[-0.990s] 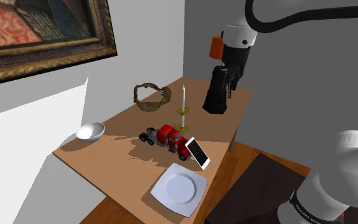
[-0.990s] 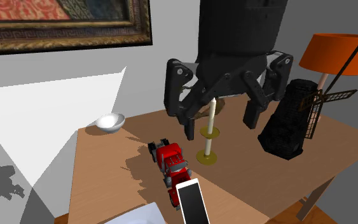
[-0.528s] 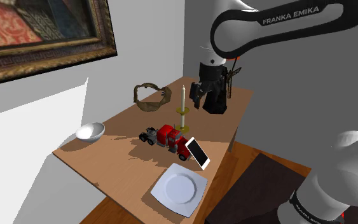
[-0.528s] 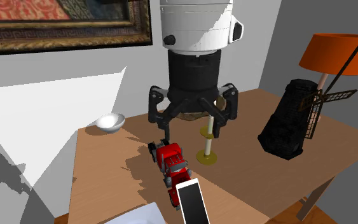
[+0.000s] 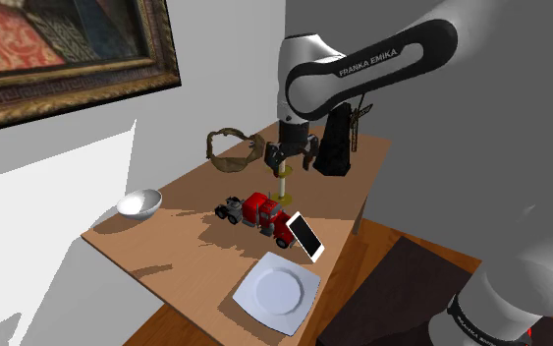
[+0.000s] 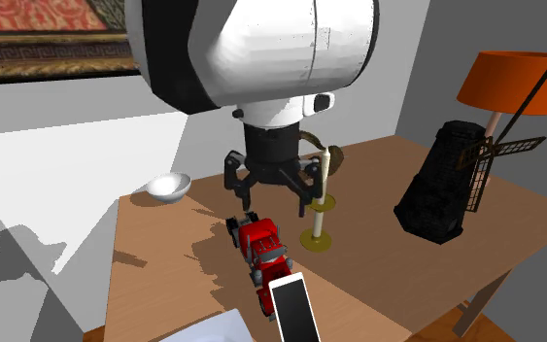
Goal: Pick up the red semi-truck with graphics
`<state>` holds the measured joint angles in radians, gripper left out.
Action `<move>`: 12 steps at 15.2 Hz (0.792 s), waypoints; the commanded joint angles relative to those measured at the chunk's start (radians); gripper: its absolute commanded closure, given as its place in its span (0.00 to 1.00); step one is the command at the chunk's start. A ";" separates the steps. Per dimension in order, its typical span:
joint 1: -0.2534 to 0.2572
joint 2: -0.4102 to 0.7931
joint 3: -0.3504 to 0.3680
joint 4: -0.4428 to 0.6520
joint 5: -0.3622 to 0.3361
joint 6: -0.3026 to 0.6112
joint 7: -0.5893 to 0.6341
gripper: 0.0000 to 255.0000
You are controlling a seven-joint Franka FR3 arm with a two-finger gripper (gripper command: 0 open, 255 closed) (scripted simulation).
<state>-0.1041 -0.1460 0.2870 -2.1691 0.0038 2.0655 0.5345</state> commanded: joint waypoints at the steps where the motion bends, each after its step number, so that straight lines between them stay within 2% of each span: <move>1: -0.006 0.086 0.013 0.046 -0.026 0.036 0.082 0.00; 6: -0.006 0.282 0.008 0.171 -0.095 0.094 0.251 0.00; 12: 0.017 0.512 -0.036 0.358 -0.156 0.125 0.421 0.00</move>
<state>-0.0886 0.3312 0.2605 -1.8390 -0.1453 2.1853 0.9304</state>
